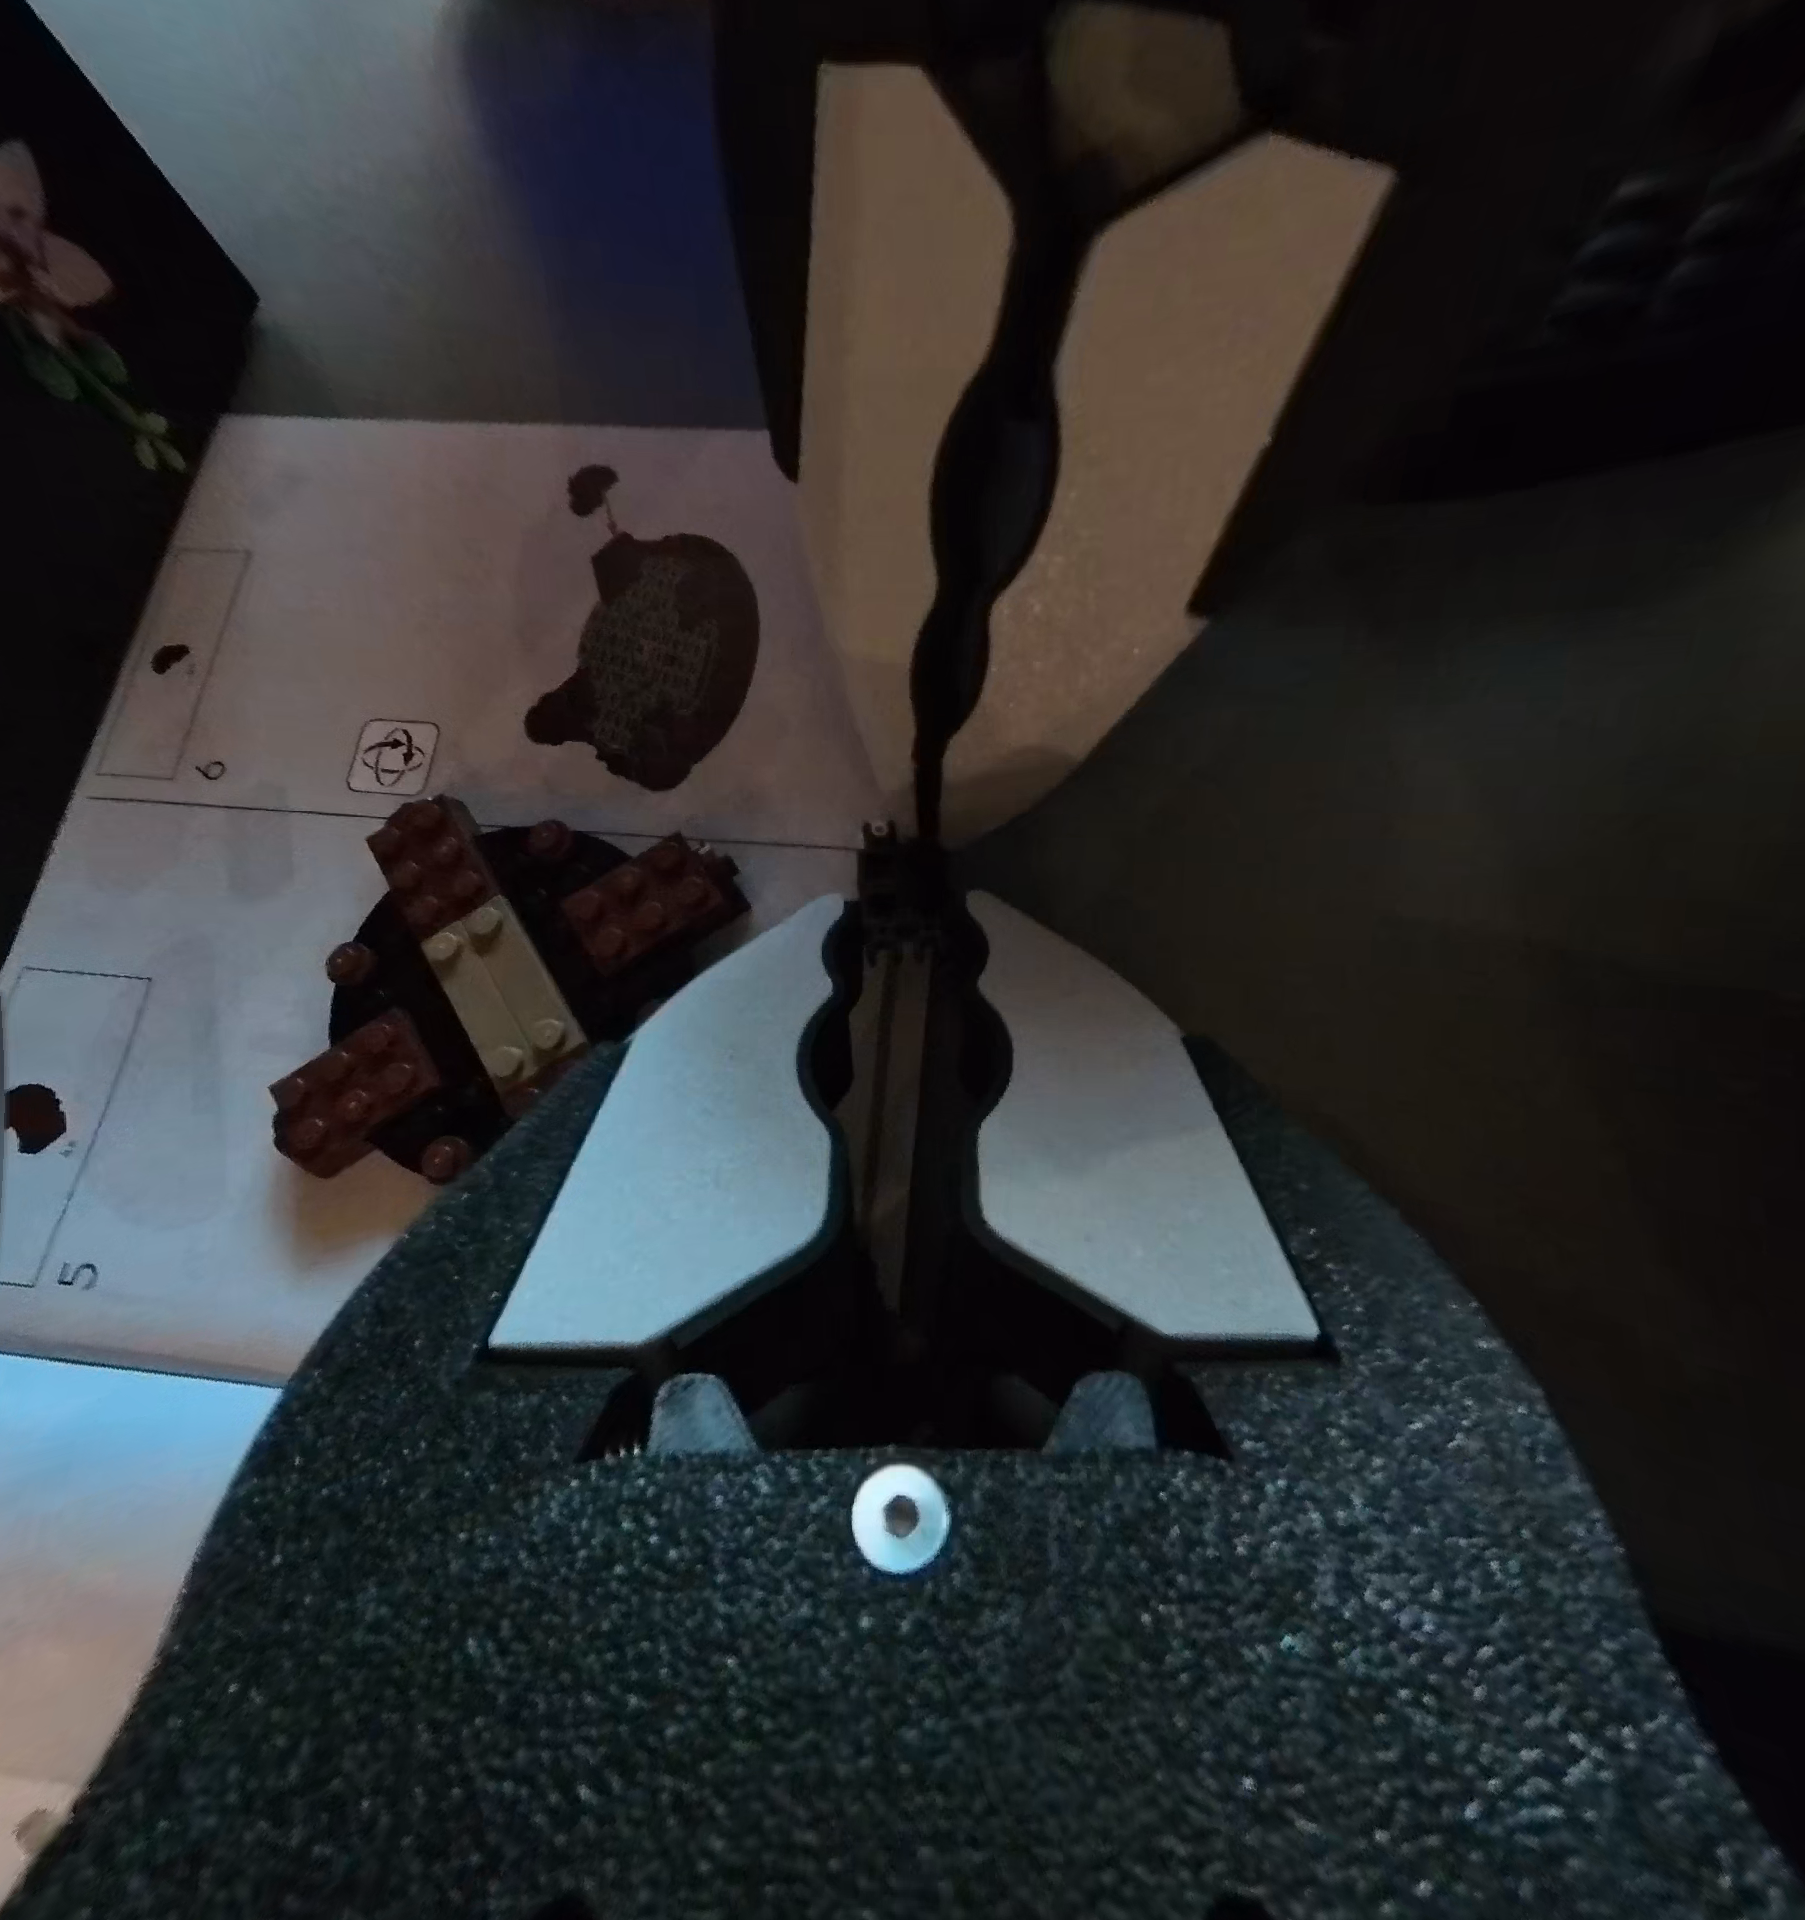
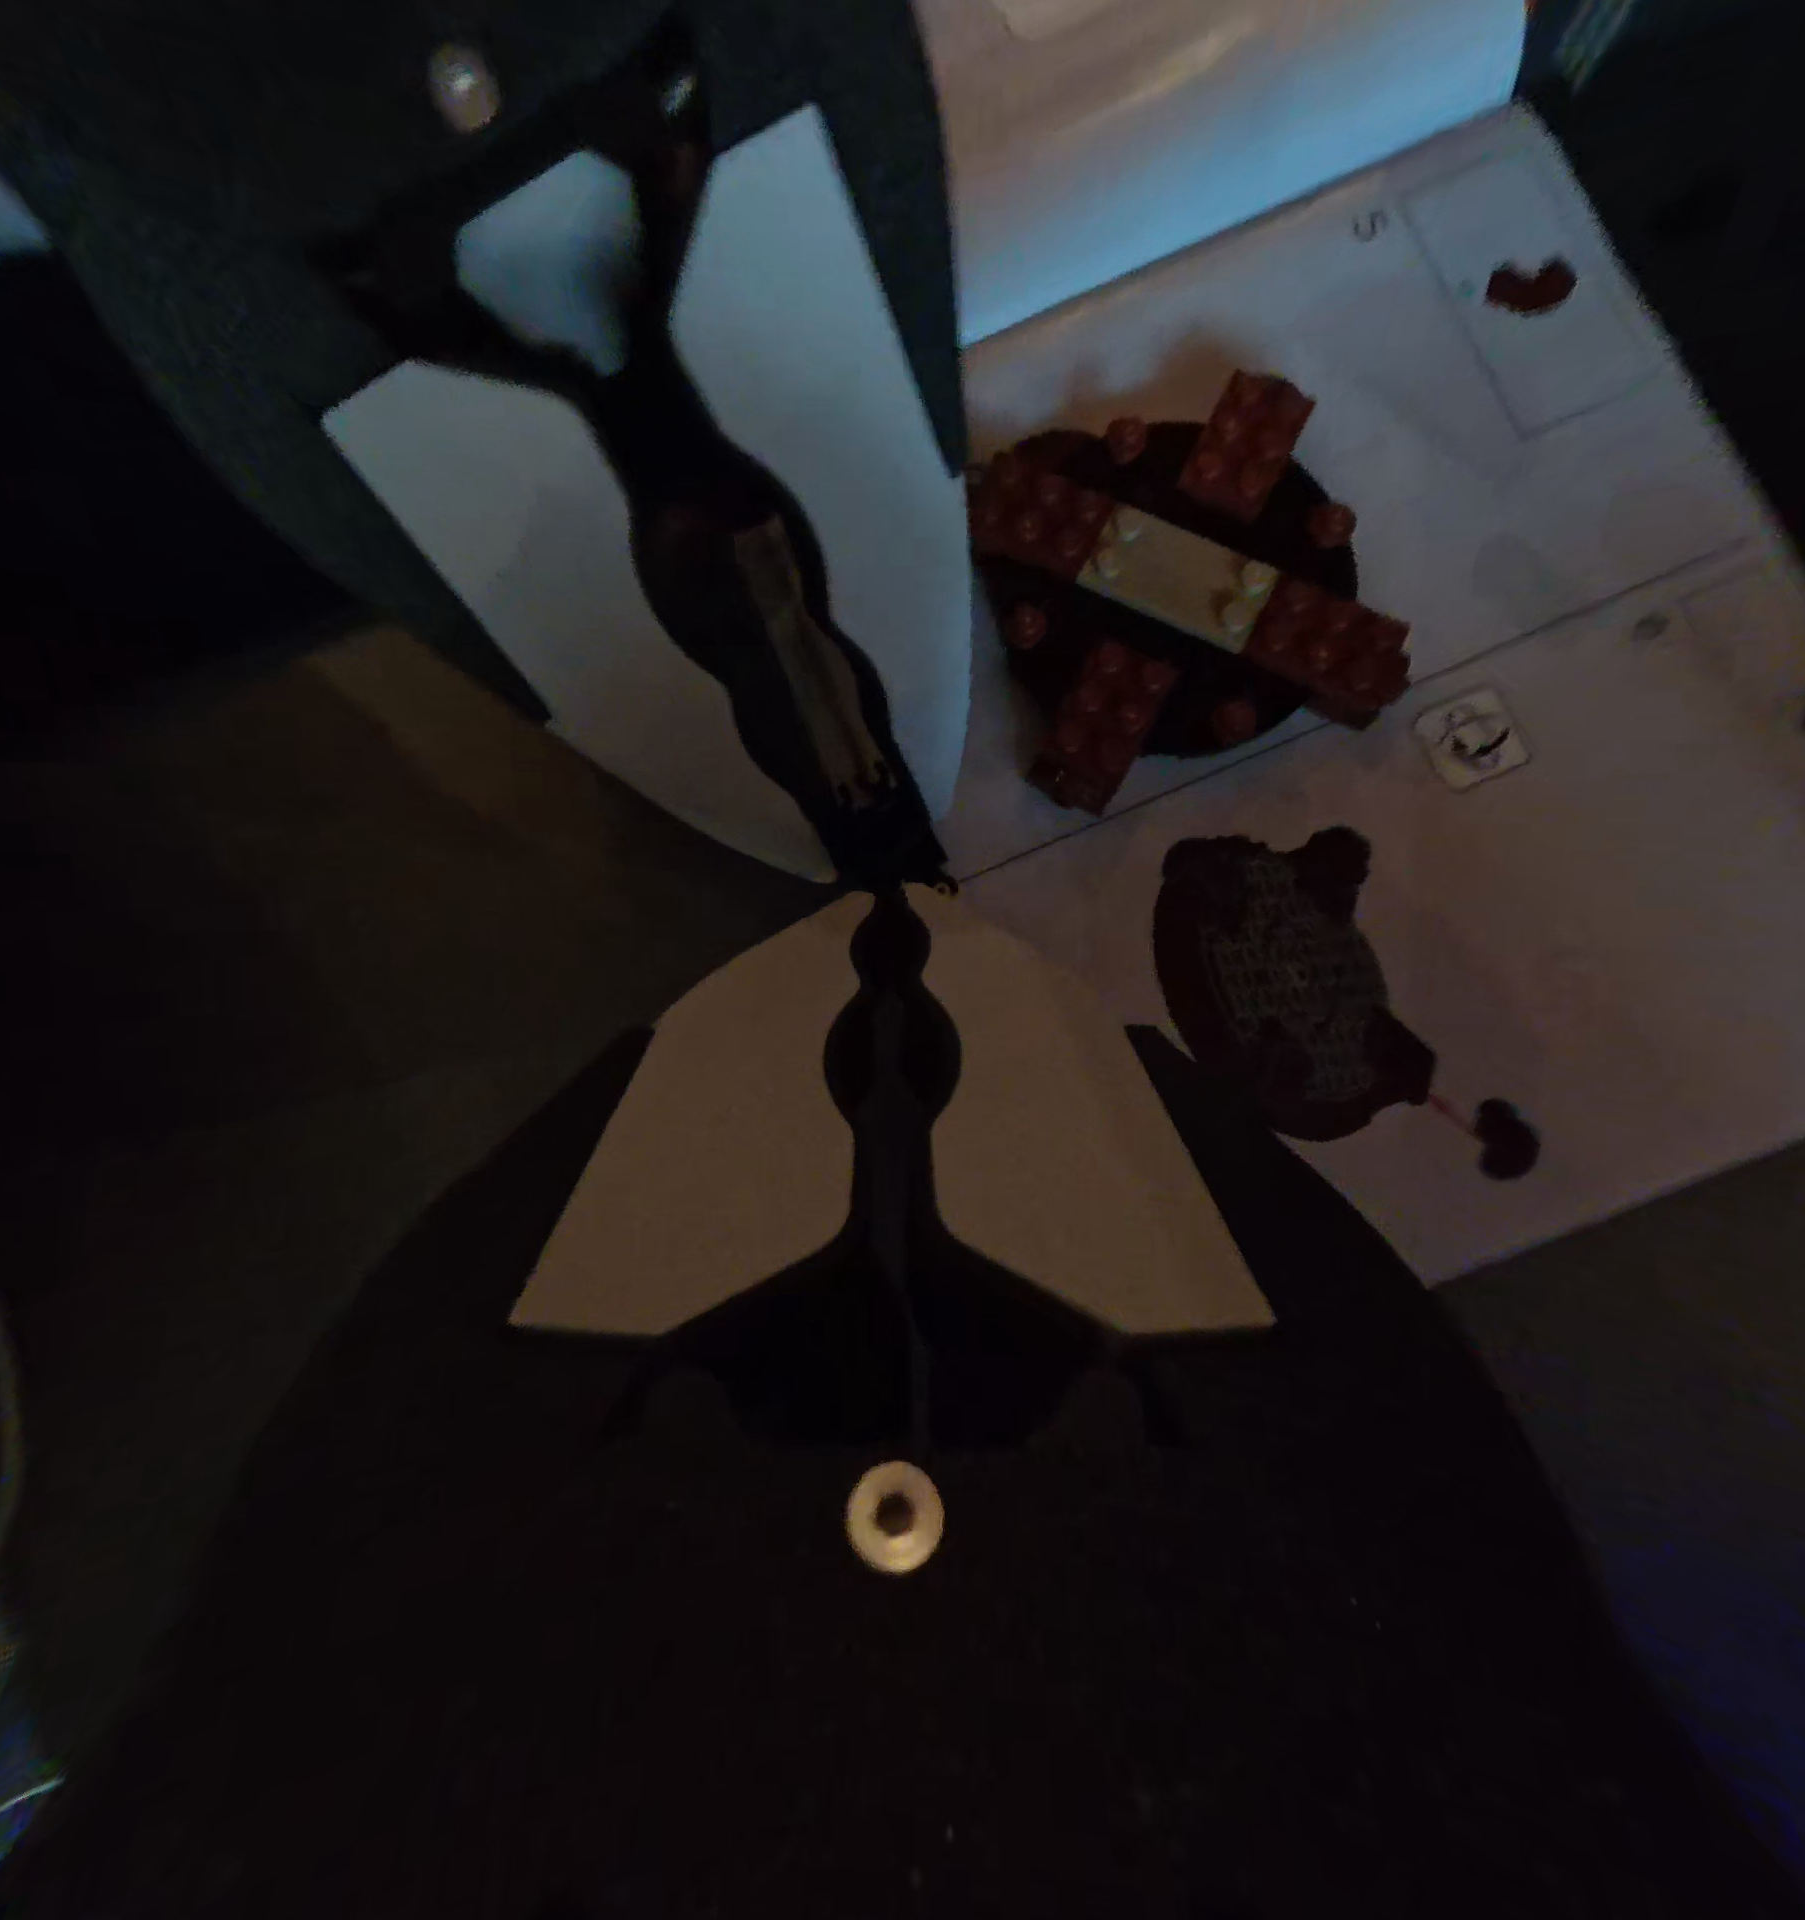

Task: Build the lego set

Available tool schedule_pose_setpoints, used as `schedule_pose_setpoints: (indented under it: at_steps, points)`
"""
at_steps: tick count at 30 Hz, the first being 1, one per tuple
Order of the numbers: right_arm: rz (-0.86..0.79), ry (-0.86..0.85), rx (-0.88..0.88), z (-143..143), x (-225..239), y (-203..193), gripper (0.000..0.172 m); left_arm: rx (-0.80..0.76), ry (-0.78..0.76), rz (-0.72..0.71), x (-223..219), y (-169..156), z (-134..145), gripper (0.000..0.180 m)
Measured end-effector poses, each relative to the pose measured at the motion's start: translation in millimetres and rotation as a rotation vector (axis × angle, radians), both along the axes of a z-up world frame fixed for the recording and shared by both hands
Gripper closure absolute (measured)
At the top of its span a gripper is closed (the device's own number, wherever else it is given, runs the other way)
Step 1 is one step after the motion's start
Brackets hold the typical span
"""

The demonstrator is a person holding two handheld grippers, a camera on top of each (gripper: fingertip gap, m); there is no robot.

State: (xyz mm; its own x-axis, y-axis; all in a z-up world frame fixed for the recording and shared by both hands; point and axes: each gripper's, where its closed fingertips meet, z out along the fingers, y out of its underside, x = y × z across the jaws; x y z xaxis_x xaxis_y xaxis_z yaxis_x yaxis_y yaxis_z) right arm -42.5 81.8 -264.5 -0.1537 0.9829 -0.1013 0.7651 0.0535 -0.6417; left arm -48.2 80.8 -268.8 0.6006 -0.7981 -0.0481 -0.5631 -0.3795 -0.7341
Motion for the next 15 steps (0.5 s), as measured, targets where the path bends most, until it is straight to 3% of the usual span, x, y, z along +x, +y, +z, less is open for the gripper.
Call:
schedule_pose_setpoints:
  at_steps: [6,8,11,15]
  points:
    - [0.031,-0.097,-0.054,0,0,0,0.172,-0.041,-0.004,0.008,0,0,0,0.164]
    - [0.043,-0.058,-0.057,1,0,1,0.172,-0.045,-0.008,0.011,0,0,0,0.164]
    - [-0.046,0.107,-0.2,26,-1,10,0.172,-0.045,-0.012,0.013,0,0,0,0.164]
    - [-0.006,0.094,-0.081,19,4,11,0.172,-0.047,-0.013,0.007,0,0,0,0.164]
